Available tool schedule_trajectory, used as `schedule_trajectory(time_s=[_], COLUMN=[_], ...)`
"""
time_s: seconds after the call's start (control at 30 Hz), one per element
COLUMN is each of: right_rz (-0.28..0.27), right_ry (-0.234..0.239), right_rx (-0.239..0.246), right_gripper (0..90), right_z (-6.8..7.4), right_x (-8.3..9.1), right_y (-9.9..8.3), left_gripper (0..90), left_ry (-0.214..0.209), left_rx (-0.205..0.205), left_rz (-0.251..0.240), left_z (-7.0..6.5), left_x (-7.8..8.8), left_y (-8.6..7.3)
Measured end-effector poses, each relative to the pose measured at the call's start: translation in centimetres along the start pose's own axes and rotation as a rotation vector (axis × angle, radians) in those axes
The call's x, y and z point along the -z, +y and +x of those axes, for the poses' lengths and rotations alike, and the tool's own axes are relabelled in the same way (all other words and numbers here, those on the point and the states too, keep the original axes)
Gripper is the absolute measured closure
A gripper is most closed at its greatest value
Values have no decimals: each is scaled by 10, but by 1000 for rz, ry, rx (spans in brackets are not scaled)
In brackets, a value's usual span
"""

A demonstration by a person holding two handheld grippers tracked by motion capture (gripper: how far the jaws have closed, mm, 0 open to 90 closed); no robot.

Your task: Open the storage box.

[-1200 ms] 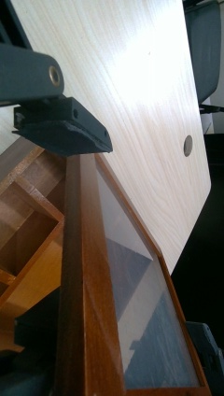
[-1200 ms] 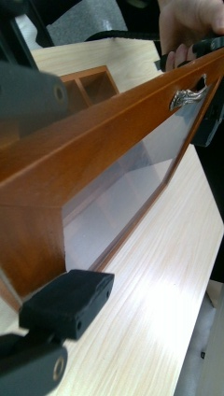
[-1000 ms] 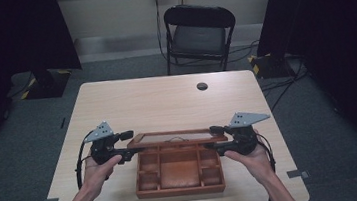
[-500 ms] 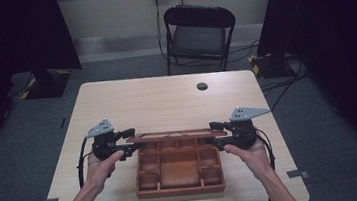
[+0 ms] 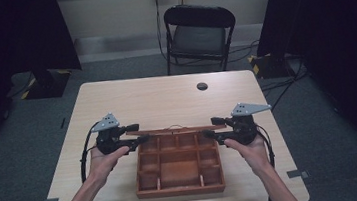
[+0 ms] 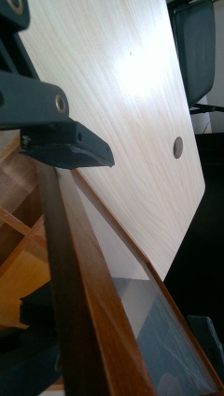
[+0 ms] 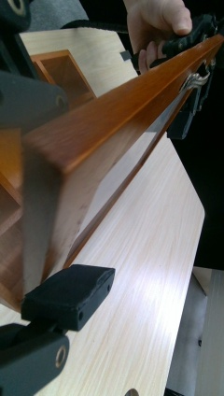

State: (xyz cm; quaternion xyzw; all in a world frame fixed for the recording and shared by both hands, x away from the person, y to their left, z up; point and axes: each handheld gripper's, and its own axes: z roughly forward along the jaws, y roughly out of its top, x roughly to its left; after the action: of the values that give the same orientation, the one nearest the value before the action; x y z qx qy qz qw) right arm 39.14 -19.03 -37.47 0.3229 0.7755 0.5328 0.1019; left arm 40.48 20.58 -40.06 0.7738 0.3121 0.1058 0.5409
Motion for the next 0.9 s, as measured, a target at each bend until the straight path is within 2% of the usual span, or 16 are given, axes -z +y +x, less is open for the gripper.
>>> schedule_trajectory(time_s=[0.13, 0.2, 0.53, 0.63, 0.9], right_rz=[-8, -19, -18, -28, -12], right_ry=[-7, -6, -18, -15, -32], right_rx=[-11, -10, -20, -38, -45], right_gripper=[400, 400, 403, 399, 403], right_z=[-7, -9, -14, -19, -25], right_x=[-1, -1, -11, -16, -23], right_y=[0, 1, 2, 1, 1], left_gripper=[409, 408, 432, 436, 441], left_ry=[-8, -8, -5, -2, 5], left_rx=[4, 21, 18, 24, 30], left_rz=[-14, -26, -28, -44, -47], left_z=[3, 4, 8, 10, 14], left_x=[-3, -4, -6, -7, -11], left_y=[2, 1, 5, 5, 5])
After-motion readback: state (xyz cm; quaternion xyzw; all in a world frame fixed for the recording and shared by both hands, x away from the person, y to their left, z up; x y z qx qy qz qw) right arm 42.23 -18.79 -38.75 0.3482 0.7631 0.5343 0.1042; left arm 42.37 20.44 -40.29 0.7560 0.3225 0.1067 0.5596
